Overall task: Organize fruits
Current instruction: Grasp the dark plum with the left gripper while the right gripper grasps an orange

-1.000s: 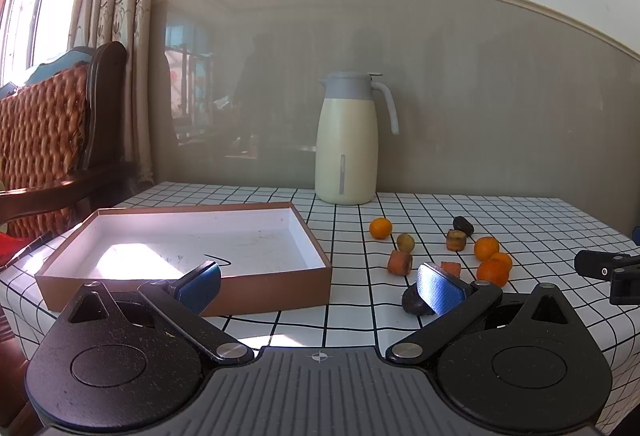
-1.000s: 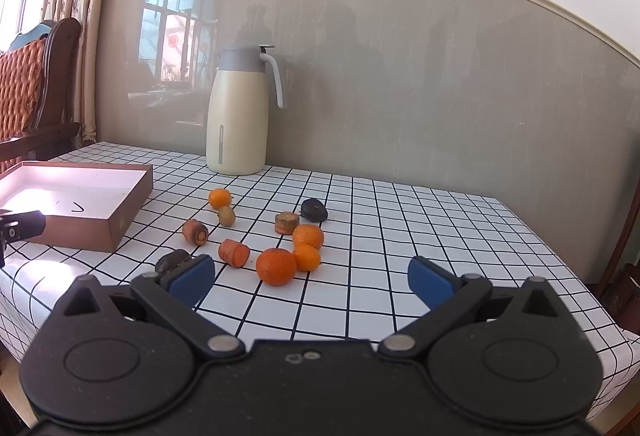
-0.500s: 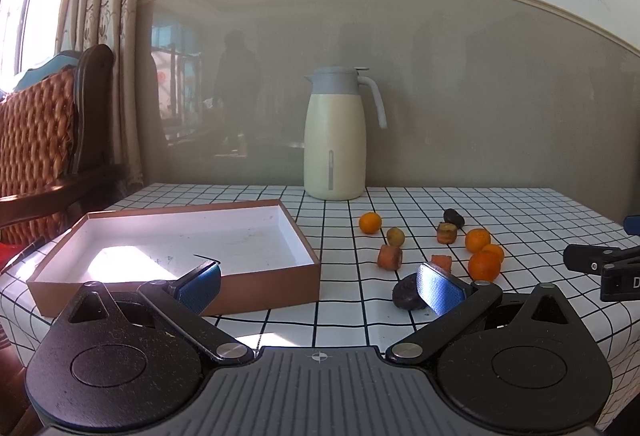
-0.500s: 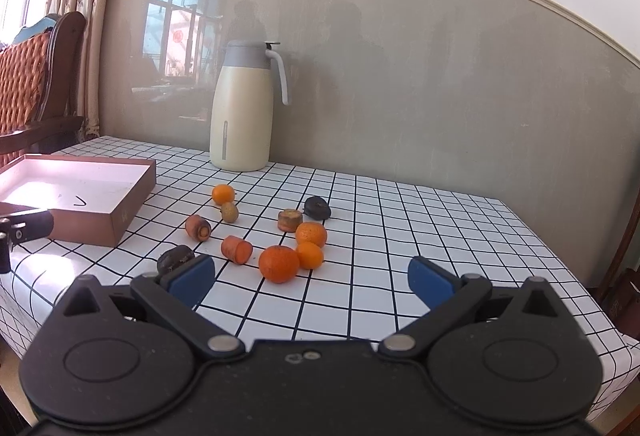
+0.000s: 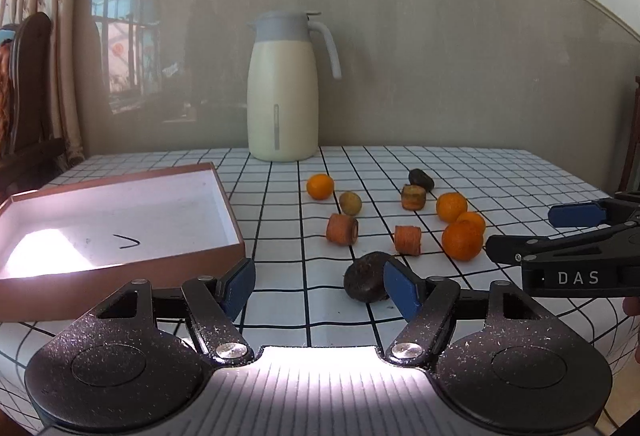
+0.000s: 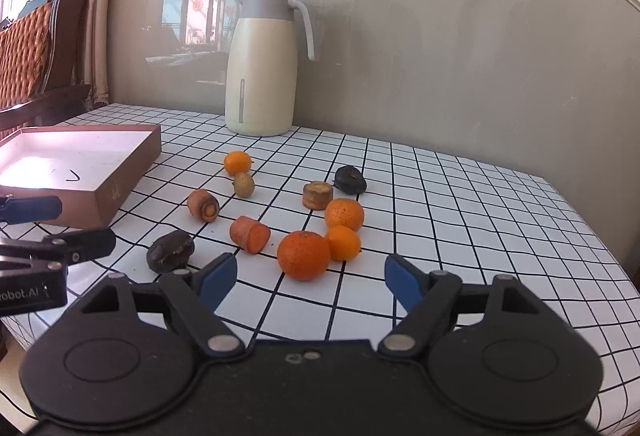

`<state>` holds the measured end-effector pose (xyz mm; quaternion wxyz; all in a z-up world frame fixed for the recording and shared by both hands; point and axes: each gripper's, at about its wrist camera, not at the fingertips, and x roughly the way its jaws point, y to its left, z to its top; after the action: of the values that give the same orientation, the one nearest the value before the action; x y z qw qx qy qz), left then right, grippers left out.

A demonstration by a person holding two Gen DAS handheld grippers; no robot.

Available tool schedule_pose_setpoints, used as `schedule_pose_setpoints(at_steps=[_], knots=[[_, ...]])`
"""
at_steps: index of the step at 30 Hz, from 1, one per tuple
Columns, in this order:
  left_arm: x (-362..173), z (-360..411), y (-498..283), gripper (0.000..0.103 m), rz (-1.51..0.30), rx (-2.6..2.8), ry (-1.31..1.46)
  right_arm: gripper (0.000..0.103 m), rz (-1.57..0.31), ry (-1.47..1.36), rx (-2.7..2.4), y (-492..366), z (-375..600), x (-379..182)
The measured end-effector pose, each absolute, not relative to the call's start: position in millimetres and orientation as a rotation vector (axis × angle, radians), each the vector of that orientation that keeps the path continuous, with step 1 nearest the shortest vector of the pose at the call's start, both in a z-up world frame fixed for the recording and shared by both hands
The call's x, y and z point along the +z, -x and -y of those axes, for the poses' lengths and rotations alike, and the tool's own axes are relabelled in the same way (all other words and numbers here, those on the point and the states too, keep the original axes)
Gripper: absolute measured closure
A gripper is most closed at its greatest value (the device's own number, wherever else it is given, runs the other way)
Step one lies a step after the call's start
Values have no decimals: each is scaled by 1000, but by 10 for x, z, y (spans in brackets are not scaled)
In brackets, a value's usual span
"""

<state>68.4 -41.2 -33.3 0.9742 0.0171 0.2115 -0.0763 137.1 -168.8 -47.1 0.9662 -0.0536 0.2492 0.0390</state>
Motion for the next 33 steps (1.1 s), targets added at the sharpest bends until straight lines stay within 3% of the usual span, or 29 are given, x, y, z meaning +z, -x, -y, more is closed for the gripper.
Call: schedule_pose_setpoints(at_steps=[8,21,23,33], knots=[[-476,650,-1014,31,-477,-214,-46,47,-553,100,91,-1701,1651,-623],[-642,749,-1283,50,-564,-233,-43,70,-634,65,104,-2012,1683,-755],[-642,733,-1297,62,-562,-239,-35,71,-631,57,108,-2017,1695,-752],[-511,595,-1185,62,-502,-222,-27,71,-584,46,73,-1896,1800,-644]])
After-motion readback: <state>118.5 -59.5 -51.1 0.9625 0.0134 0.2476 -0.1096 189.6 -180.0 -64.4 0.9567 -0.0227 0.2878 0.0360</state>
